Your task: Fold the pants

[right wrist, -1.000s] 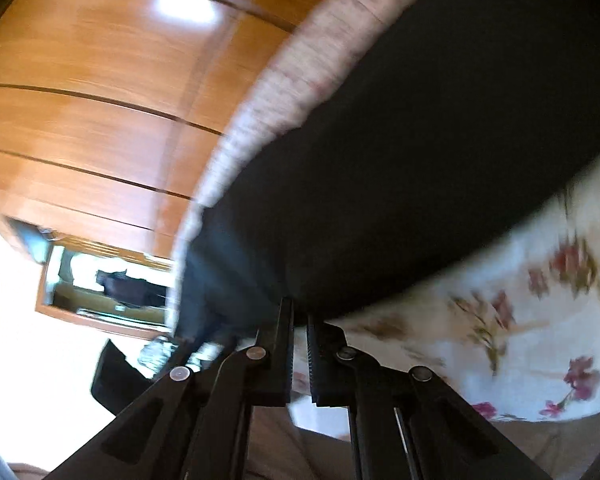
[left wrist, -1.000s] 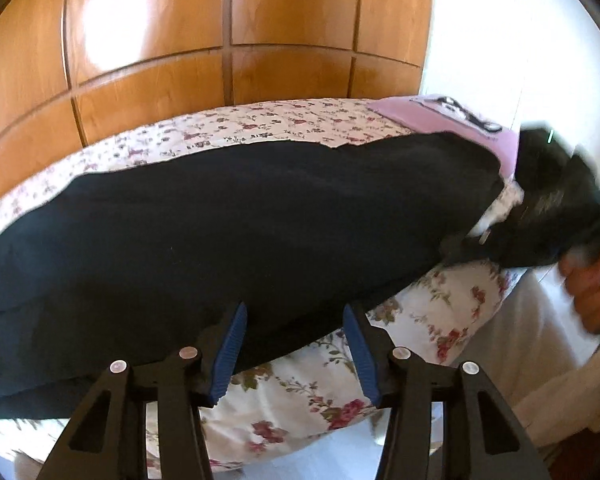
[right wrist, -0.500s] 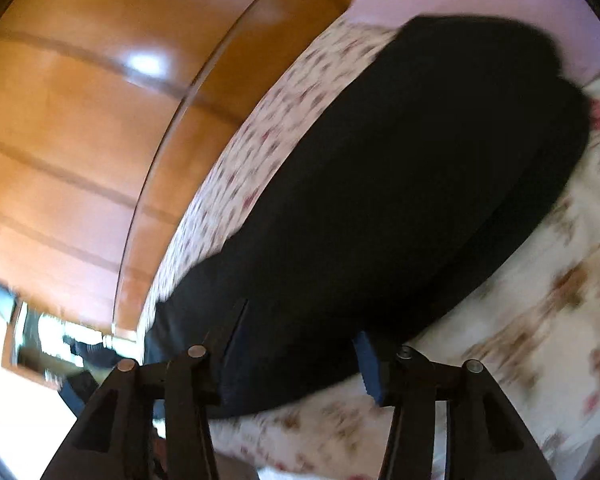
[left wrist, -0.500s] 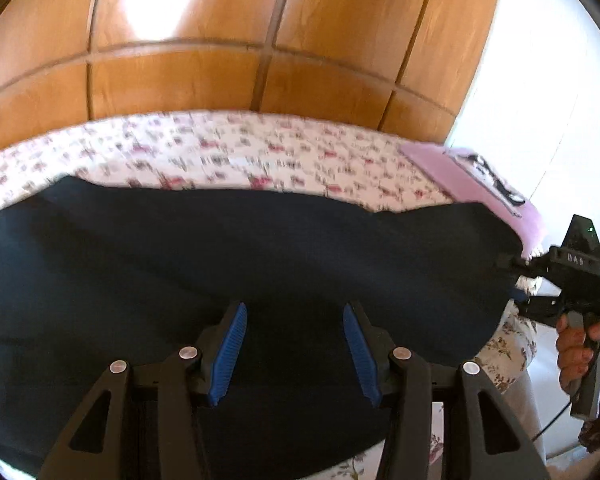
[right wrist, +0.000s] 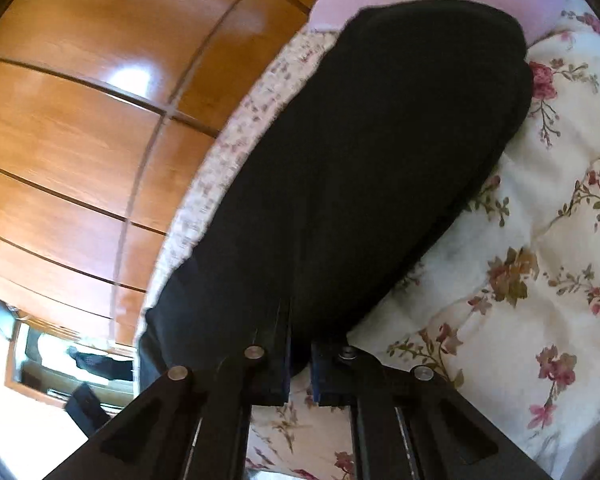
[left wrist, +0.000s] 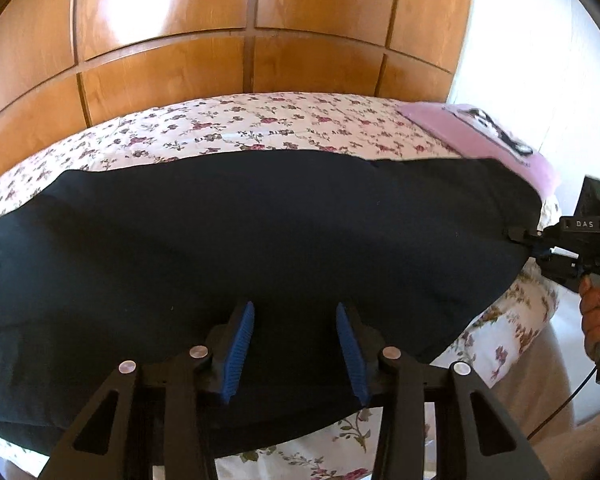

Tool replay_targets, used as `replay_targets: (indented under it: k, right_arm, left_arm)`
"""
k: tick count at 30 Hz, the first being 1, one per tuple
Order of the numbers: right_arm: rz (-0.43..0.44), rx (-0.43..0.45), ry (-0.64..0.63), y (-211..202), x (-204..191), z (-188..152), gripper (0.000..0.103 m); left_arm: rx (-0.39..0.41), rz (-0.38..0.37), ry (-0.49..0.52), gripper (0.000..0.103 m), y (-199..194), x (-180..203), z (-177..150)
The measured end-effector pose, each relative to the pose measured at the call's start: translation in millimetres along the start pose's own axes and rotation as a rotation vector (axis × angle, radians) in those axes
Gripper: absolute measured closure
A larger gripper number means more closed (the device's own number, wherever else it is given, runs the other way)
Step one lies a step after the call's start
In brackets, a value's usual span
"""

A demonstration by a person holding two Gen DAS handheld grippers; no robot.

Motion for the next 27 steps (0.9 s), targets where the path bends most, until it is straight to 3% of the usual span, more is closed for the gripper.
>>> replay_targets:
  k: [4, 7, 10, 11, 14, 18, 24, 27]
  right_arm:
    - [0.021, 0.070, 0.053, -18, 5, 12, 0.081]
    - [-0.037, 0.166, 0.066, -41, 20, 24, 0.080]
    - [-0.122, 0.245, 0.076, -60, 34, 30, 0.066]
    - [-0.131, 0.261, 0.075, -65, 40, 33, 0.058]
    - [-0.118, 0.260, 0.076, -58, 46, 49, 0.052]
    - [-0.116, 0.256, 0.107, -46, 56, 61, 0.051]
    - [-0.152, 0.290, -0.031, -34, 34, 78, 0.054]
    - [-0.137, 0.278, 0.019, -22, 41, 83, 0.055]
  left_arm:
    - [0.045, -0.062, -0.085, 0.060, -7, -6, 10]
    - [0.038, -0.049, -0.093, 0.060, -3, -8, 11]
    - [0.023, -0.041, -0.099, 0.059, 4, -9, 7]
    - [0.025, -0.036, -0.090, 0.056, 4, -7, 7]
    - [0.018, -0.039, -0.057, 0.043, 6, 0, 8]
    - [0.018, -0.006, -0.040, 0.042, 4, 1, 13]
    - [0.012, 0.017, -0.093, 0.042, 5, -16, 17]
    - [0.004, 0.035, -0.076, 0.042, 7, -15, 15]
Point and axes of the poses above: each gripper's, at about its wrist camera, not at the fingertips, and y roughly the way its jaws point, x to its right, z to its top, the point moved 6 cm from there along y, roughly the way its jaws point, and after that the axes turned 3 degrees about -z, right-handed, at the moved point
